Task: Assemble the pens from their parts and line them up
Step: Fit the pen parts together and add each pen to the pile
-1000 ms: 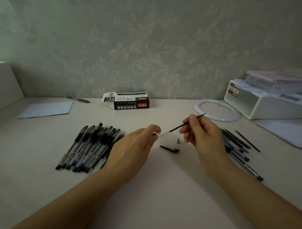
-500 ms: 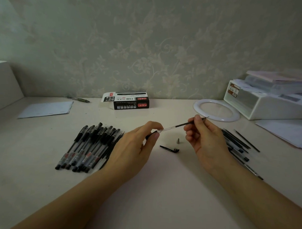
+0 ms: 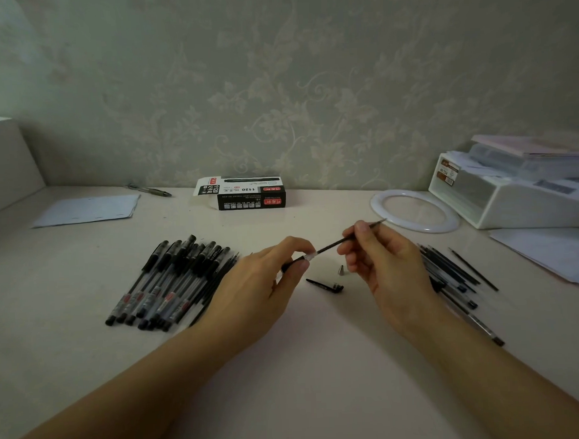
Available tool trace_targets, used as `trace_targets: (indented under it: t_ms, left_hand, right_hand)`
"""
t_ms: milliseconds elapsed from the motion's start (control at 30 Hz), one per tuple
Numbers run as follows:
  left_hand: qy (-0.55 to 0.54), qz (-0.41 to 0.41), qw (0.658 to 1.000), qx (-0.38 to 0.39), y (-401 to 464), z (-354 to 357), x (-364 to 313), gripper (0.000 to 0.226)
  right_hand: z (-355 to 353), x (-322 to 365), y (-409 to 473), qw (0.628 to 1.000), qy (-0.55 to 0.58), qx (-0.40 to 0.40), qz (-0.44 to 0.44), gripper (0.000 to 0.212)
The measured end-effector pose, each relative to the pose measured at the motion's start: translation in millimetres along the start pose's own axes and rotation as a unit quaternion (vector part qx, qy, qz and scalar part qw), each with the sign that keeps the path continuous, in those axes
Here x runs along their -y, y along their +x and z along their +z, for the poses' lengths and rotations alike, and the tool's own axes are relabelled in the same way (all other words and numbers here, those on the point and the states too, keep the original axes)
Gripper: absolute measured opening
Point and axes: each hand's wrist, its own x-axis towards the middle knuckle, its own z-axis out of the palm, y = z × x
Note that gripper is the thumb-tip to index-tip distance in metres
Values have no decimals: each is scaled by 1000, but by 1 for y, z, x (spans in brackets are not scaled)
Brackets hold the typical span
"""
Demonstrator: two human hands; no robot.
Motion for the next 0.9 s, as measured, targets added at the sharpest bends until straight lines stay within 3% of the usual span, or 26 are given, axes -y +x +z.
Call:
trace_targets:
  t_ms: [167, 267, 367, 433, 533, 767, 900]
  left_hand:
    - [-23, 4, 1000, -9, -1, 1, -1, 21]
    - [-11, -14, 1000, -14, -1, 1, 3, 25]
    - [6, -18, 1000, -13, -1, 1, 6, 23]
    - [16, -19, 1000, -11, -1, 1, 7, 21]
    - [26, -21, 999, -9, -1, 2, 10, 19]
    - [29, -16, 999, 0, -1, 2, 10, 19]
    - [29, -15, 999, 8, -1, 3, 10, 19]
  right_hand:
    - [7, 0, -8, 963, -248, 103, -40, 35]
    - [0, -1, -2, 962, -268, 22, -52, 39]
    - [-15, -3, 6, 932, -345, -66, -87, 19]
    - [-22, -5, 8, 900, -417, -59, -114, 7]
    - [-24, -11, 8, 857, -504, -1, -110, 18]
    - [-22, -18, 8, 830, -546, 37, -108, 1]
    - [-21, -17, 9, 840, -533, 38, -99, 15]
